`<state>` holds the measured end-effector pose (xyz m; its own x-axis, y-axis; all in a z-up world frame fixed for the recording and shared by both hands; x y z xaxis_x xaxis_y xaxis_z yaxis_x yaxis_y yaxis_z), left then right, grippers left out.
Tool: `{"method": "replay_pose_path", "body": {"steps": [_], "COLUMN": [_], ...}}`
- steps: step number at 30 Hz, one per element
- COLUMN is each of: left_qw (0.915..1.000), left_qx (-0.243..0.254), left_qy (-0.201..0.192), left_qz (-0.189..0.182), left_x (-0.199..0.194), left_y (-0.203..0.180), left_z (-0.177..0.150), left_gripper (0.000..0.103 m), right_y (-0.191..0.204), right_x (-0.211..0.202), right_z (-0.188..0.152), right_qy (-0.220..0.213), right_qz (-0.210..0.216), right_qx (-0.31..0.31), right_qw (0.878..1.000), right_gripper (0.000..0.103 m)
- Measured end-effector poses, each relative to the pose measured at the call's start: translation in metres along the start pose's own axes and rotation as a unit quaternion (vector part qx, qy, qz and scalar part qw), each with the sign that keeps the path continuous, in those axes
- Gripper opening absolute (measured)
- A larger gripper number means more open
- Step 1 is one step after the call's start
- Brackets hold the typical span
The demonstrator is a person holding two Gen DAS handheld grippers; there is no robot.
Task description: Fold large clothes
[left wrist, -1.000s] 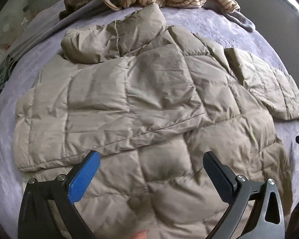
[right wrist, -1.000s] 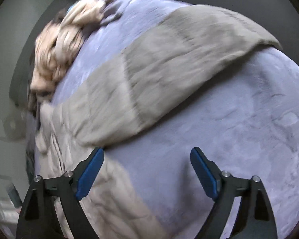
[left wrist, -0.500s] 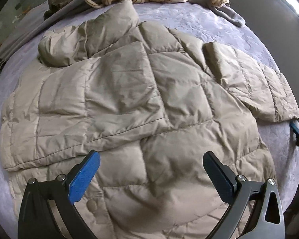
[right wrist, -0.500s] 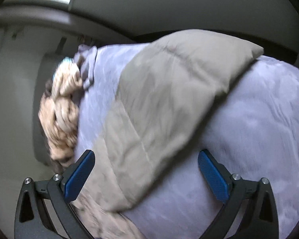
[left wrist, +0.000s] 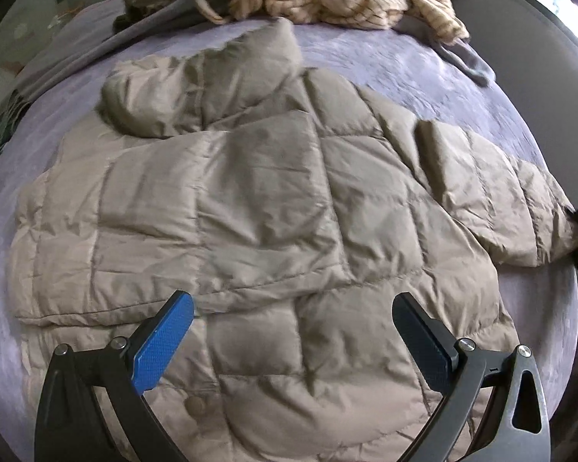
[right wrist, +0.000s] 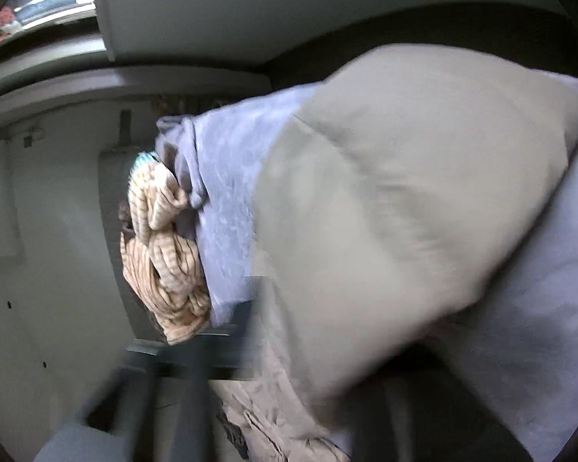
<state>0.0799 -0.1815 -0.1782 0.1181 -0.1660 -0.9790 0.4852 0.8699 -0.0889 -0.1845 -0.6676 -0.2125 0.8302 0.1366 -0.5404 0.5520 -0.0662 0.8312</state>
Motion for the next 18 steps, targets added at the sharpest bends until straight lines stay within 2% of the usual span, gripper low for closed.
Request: {"method": "replay_pose_path", "body": {"steps": [3, 6, 9, 11, 14, 16, 17, 18], "left_qw": [0.9998, 0.9993, 0.9982, 0.9971, 0.9956, 0.9944, 0.9937, 0.9932], "left_qx": [-0.015, -0.030, -0.053, -0.069, -0.084, -0.095, -0.101, -0.105], "left_qy": [-0.008, -0.017, -0.022, -0.028, -0.033, -0.035, -0.036, -0.037], "left_qz": [0.007, 0.016, 0.017, 0.019, 0.026, 0.031, 0.032, 0.033], "left_x": [-0.004, -0.007, -0.010, -0.013, -0.017, -0.018, -0.019, -0.019], "left_y": [0.014, 0.033, 0.052, 0.069, 0.092, 0.107, 0.117, 0.124], "left_z": [0.002, 0.003, 0.002, 0.002, -0.001, -0.003, -0.005, -0.008], "left_gripper": [0.103, 0.103, 0.103, 0.103, 0.103, 0.103, 0.103, 0.103], "right_y": [0.023, 0.060, 0.108, 0.138, 0.185, 0.210, 0.220, 0.224], "right_x": [0.002, 0.012, 0.032, 0.049, 0.085, 0.111, 0.128, 0.138], "right_z": [-0.009, -0.027, -0.059, -0.086, -0.143, -0.187, -0.214, -0.233], "right_qy": [-0.006, 0.006, 0.023, 0.037, 0.058, 0.074, 0.083, 0.090], "right_qz": [-0.014, -0.027, -0.044, -0.055, -0.071, -0.082, -0.089, -0.093], "right_qx": [-0.043, -0.110, -0.202, -0.261, -0.363, -0.431, -0.470, -0.493], "right_qw": [0.999, 0.994, 0.978, 0.963, 0.927, 0.896, 0.874, 0.860], "right_gripper": [0.007, 0.007, 0.007, 0.007, 0.007, 0.007, 0.007, 0.007]}}
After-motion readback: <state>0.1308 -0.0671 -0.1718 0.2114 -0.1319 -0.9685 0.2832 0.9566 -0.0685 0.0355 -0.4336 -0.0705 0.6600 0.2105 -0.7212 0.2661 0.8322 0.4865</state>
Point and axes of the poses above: each gripper's, at about its wrist camera, not at the fingertips, and x roughly the way its jaws point, y to its left, z to its top, the point moved 3 cm from there along x, roughly the way its jaws point, and after that the axes turned 8 degrees about y, right-handed, at the moved point
